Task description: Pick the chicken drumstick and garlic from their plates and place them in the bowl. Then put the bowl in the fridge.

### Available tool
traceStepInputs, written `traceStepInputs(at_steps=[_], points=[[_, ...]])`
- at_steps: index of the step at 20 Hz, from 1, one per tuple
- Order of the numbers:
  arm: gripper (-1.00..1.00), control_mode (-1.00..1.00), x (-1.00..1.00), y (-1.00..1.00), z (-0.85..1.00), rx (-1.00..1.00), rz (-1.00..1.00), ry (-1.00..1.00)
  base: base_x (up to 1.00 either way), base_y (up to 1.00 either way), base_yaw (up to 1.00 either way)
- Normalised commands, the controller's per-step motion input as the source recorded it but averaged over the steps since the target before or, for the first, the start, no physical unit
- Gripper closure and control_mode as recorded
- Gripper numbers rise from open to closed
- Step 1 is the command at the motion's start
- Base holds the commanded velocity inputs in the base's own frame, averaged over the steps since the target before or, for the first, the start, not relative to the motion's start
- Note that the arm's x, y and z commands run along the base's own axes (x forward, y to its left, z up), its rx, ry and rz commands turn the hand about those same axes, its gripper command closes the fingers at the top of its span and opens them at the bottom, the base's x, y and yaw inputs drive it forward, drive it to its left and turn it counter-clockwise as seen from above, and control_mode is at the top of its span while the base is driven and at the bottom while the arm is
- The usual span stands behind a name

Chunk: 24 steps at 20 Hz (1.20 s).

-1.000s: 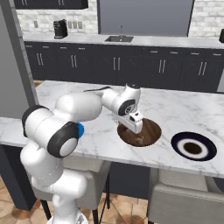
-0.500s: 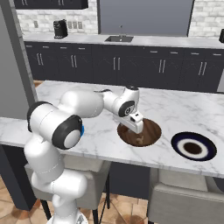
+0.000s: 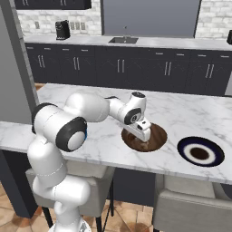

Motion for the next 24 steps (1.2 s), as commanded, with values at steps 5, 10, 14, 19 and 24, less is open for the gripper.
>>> traceStepInputs(at_steps=[5,10,14,19,24], points=[[-1.0,-1.0,0.07,0.0,-0.11,0.0,0.0,-0.01,0.0,0.0,0.0],[-1.0,-1.0,0.12,0.0,-0.04,0.0,0.0,0.0,0.0,0.0,0.0],[-1.0,-1.0,0.09,-0.02,-0.03,0.0,0.0,0.0,0.0,0.0,0.0],[-1.0,-1.0,0.01,-0.07,0.01,0.0,0.0,0.0,0.0,0.0,0.0],[-1.0,-1.0,-0.01,-0.03,0.15,0.01,0.0,0.0,0.0,0.0,0.0]])
